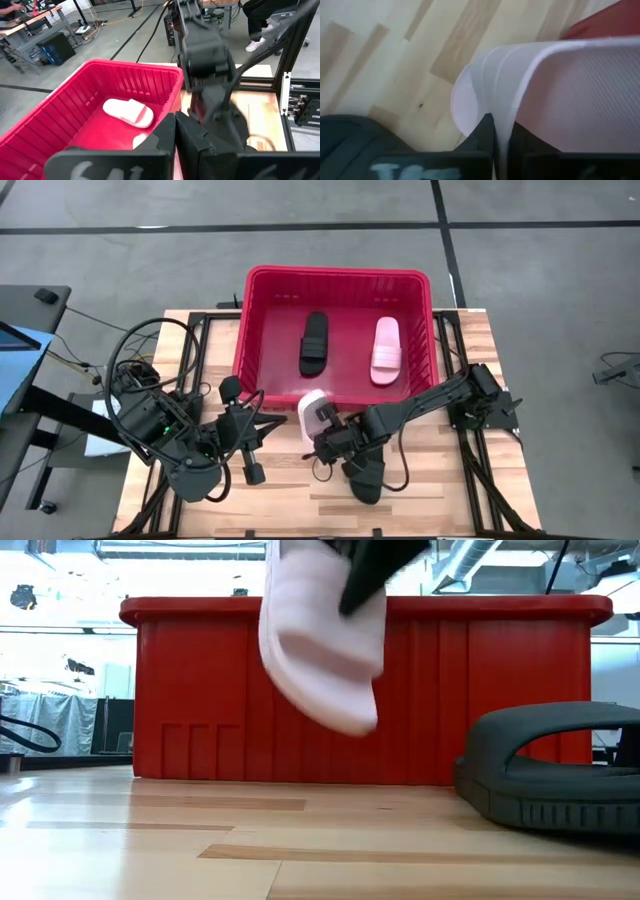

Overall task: Pick and place slides into bin
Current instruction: Put the pink slide into the red container

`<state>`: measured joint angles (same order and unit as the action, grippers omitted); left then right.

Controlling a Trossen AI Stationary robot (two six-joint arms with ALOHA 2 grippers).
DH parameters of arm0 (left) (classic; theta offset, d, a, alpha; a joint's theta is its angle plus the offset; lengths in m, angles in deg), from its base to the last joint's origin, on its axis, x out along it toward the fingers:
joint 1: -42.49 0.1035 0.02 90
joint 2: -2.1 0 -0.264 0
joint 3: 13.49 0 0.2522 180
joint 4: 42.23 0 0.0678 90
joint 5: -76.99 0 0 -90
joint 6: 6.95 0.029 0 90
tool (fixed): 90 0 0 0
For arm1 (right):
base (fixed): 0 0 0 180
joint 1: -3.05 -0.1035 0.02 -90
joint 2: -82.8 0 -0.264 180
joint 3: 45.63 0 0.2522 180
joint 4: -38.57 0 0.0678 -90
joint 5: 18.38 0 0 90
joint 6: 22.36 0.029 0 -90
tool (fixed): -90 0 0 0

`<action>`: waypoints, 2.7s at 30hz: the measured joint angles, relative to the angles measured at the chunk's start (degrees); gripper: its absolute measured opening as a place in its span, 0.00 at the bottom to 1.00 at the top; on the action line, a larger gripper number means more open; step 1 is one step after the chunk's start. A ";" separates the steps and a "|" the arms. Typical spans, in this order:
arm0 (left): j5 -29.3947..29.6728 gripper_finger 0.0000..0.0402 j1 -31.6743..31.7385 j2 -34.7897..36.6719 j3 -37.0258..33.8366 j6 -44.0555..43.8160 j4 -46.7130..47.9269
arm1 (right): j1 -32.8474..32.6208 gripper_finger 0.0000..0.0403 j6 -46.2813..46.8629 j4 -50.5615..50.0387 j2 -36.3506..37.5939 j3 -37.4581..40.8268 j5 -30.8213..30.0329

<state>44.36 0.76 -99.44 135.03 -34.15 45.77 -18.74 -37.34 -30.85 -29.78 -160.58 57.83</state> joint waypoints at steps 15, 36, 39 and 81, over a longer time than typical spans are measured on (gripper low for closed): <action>-1.41 0.00 -0.52 1.52 -0.02 4.17 1.06 | 1.43 0.00 1.71 -22.56 0.51 -34.05 -6.43; -3.22 0.00 -2.89 13.87 0.02 5.21 15.95 | 33.63 0.00 -7.33 -31.18 6.24 -32.23 6.72; -1.80 0.00 -2.89 15.09 0.02 6.80 15.83 | 38.21 0.00 -11.61 -32.35 4.26 -32.37 12.77; 9.04 0.00 7.85 24.68 0.02 15.63 15.78 | 58.29 0.00 -29.90 -34.34 -13.38 -11.94 47.19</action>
<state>53.40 8.60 -74.76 135.05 -18.52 61.55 39.55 -67.24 -65.18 -43.15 -172.52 105.02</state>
